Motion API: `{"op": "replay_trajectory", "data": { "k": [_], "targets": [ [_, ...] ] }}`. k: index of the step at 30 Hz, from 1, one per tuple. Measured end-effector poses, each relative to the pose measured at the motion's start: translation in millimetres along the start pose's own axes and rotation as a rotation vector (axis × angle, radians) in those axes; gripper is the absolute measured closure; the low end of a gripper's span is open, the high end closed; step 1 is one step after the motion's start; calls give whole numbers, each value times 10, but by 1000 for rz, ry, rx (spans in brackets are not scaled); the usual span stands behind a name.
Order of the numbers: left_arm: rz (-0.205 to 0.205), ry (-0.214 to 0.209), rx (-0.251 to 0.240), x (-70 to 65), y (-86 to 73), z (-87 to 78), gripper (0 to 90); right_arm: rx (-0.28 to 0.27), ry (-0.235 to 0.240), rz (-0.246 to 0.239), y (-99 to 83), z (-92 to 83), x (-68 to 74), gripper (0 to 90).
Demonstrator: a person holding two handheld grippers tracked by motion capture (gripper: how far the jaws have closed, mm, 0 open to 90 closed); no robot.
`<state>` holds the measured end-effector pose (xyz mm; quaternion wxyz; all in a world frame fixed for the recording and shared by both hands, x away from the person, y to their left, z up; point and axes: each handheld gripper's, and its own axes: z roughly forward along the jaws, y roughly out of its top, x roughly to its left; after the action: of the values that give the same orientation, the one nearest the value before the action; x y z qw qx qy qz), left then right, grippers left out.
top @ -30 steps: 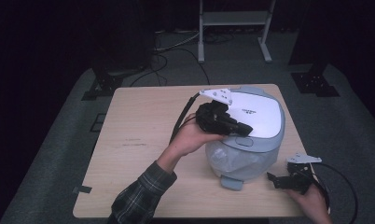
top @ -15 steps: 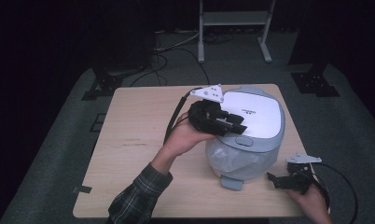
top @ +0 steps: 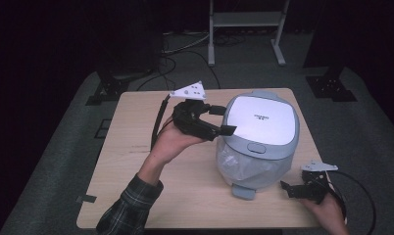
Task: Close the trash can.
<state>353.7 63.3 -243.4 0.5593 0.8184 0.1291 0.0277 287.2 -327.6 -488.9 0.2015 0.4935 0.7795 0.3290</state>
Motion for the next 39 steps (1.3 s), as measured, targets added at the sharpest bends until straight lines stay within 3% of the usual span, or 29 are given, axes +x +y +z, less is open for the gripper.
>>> {"op": "replay_trajectory", "data": {
  "k": [14, 31, 39],
  "targets": [
    [-30, 124, 25, 35, -236, -308, 20, 0, 0, 0, -1, -1, 1, 0],
    [-55, 224, 25, 31, -831, -532, 0, 0, 1, -1, -3, -3, 3, 0],
    [-80, 253, 29, 36, -1209, -628, 0, 0, 1, -1, -4, -4, 3, 0]
  ]
}}
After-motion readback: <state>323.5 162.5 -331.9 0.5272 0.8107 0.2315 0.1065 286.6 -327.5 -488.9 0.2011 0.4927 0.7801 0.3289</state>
